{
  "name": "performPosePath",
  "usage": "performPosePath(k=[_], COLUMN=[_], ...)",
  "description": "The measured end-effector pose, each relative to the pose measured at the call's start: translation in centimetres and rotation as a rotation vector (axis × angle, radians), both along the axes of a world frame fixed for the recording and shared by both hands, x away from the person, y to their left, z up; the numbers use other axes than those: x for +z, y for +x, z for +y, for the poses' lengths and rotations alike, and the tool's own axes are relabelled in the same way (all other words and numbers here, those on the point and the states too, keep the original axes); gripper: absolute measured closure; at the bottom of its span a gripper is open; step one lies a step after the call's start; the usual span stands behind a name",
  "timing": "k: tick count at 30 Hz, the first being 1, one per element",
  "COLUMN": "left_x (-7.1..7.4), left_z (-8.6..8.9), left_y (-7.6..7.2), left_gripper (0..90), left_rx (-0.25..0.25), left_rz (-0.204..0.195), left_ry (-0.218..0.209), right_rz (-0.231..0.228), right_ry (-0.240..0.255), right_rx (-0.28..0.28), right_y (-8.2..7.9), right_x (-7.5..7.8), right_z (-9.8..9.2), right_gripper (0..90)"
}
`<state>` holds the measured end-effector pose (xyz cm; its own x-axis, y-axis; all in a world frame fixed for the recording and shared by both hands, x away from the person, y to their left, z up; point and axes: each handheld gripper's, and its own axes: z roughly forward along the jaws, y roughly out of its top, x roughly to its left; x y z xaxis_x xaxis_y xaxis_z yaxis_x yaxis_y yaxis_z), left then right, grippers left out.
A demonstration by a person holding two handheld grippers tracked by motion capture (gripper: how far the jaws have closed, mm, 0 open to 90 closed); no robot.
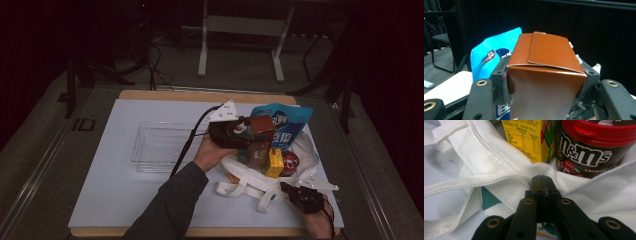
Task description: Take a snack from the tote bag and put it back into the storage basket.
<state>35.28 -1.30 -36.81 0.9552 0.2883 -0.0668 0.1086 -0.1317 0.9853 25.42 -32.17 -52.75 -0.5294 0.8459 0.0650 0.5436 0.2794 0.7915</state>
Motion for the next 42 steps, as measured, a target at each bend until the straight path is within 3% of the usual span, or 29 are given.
performPosePath(k=[14, 30, 42], left_x=[1.1, 2.1, 2.4], left_z=[1.9, 4.5, 6.1], left_y=[-0.8, -1.2, -1.4], left_gripper=[42.3, 42.3, 42.4], left_rx=[-0.028, -0.019, -0.014], left_rz=[0.024, 0.02, 0.014], left_ry=[-0.009, -0.03, -0.022], right_rz=[0.002, 0.001, 0.001], right_ry=[0.002, 0.003, 0.003], right_rx=[0.001, -0.001, 0.0], right_y=[0.0, 0.0, 0.0], right_x=[0.0, 0.0, 0.0], right_z=[0.0, 0.0, 0.0], right_gripper=[90.0, 90.0, 90.0])
